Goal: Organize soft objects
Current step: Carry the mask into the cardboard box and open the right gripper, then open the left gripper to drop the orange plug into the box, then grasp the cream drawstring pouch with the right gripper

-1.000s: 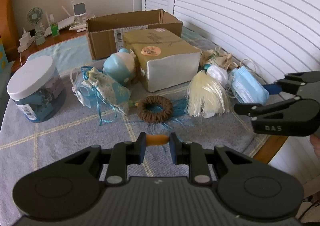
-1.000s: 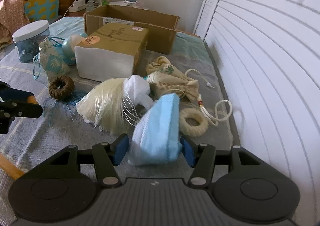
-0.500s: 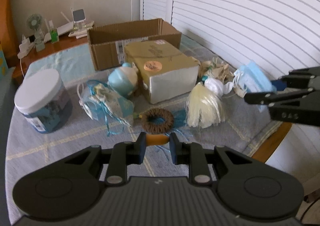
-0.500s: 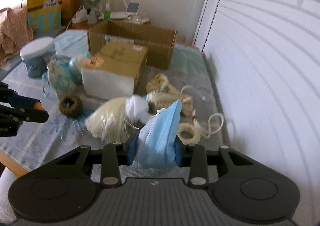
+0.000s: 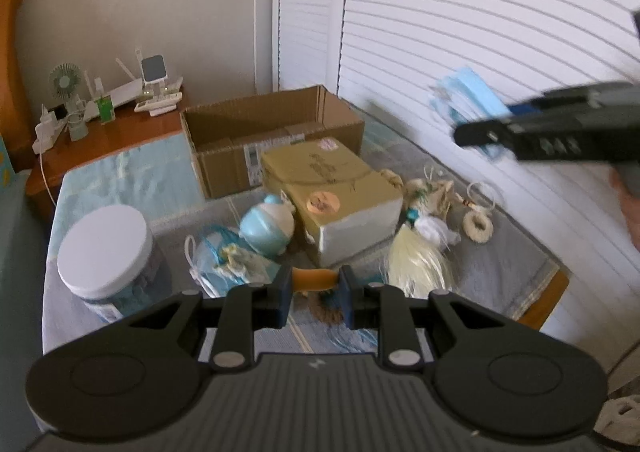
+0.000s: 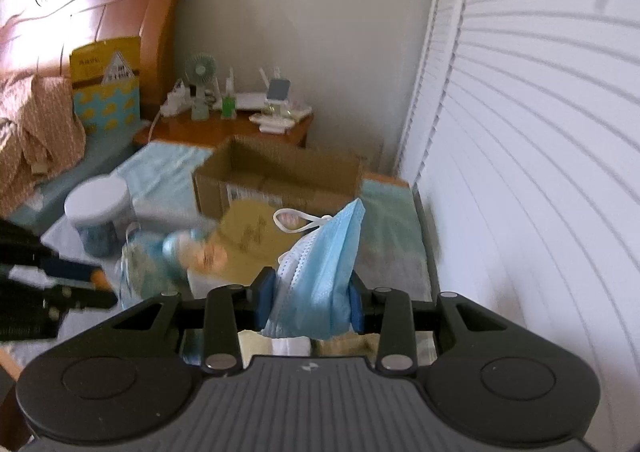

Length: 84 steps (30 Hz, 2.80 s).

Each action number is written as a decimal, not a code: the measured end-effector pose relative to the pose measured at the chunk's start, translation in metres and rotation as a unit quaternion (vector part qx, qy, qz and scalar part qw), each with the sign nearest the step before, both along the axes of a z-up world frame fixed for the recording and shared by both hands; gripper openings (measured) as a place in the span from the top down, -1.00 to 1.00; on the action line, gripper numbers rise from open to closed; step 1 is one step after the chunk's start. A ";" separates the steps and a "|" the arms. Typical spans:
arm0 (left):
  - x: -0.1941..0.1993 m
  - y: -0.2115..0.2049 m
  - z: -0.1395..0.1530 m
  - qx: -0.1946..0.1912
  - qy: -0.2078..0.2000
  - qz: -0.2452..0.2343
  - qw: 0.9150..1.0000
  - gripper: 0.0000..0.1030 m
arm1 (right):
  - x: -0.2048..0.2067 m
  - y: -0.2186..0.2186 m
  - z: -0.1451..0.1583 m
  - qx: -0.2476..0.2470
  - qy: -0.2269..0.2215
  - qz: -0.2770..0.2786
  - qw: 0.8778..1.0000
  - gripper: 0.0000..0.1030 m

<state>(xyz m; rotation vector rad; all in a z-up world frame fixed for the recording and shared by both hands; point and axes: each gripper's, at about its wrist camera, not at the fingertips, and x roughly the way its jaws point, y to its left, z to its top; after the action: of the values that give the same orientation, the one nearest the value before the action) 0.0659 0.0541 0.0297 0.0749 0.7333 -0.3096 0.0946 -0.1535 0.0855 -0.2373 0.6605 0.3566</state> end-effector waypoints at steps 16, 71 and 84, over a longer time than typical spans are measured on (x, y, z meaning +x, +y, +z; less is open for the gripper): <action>0.058 0.021 0.015 -0.021 -0.023 0.014 0.999 0.56 | 0.174 0.063 -0.011 0.020 0.039 0.027 0.999 0.19; 0.251 0.029 0.012 0.009 0.020 0.116 0.993 -0.49 | 0.038 0.016 -0.041 0.023 0.042 -0.017 0.999 -1.00; 0.135 0.014 0.020 0.041 -0.033 0.066 0.996 -0.76 | 0.008 0.010 -0.054 0.009 0.057 0.000 0.998 -1.00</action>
<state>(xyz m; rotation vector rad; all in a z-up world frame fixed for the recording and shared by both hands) 0.2008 0.0677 0.0502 0.1141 0.6817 -0.1495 0.1022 -0.1435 0.0311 -0.1995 0.7697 0.3775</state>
